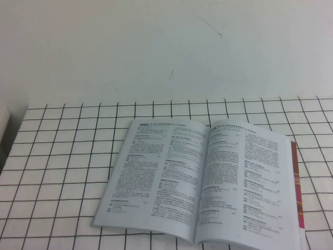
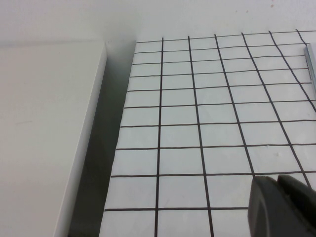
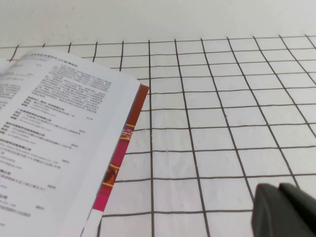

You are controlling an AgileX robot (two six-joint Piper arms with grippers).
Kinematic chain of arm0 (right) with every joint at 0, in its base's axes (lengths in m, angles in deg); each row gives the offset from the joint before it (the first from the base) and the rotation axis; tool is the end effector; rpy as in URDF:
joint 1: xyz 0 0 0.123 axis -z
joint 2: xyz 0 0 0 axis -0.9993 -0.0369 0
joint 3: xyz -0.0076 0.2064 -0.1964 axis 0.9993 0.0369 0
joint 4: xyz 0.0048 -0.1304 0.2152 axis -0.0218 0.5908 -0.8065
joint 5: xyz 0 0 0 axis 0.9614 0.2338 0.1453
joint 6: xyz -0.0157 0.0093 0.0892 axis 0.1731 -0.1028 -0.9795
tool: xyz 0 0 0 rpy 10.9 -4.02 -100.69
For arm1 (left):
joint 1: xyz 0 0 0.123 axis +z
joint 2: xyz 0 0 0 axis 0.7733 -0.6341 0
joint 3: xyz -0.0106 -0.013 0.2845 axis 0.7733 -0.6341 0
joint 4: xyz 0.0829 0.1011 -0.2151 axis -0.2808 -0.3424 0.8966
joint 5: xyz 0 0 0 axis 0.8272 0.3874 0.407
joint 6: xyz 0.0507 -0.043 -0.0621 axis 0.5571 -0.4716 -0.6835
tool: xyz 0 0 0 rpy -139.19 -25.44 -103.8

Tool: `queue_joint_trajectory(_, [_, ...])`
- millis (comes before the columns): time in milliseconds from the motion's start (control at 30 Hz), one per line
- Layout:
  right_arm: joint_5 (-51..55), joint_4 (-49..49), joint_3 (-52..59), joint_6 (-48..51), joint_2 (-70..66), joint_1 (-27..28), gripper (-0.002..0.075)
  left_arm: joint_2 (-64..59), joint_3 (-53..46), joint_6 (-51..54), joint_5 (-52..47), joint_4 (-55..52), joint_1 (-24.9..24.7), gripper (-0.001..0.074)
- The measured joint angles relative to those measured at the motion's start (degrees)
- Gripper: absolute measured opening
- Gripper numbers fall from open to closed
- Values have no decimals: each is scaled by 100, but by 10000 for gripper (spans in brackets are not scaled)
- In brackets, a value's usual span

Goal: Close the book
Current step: 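Close the open booklet and leave it lying on the table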

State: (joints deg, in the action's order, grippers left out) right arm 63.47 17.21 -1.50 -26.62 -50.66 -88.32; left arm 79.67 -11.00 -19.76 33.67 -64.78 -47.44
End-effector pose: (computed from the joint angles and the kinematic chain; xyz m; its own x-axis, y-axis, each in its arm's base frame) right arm 0.0531 -0.0012 0.1761 -0.2648 0.0055 -0.9643 0.0116 0.9999 0.0025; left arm 0.0533 0.0019 0.1790 -0.2391 -0.0414 -0.9701 -0.0516 0.9982 -0.0299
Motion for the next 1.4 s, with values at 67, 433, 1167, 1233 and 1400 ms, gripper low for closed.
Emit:
queue_joint_trajectory(67, [0,0,0,0,0,0,-3,0,0,0,0,0,0,-3])
queue_joint_trajectory(433, [0,0,0,0,0,0,-3,0,0,0,0,0,0,-3])
queue_joint_trajectory(1167, [-1998,1412,52,49,0,0,-3,0,-34,0,2214,41,0,-3])
queue_joint_trajectory(1233, [-2519,1729,52,81,0,0,-3,0,-34,0,2820,41,0,-3])
queue_joint_trajectory(1400, [-3484,1930,52,-3,0,0,-3,0,-34,0,3848,41,0,-3])
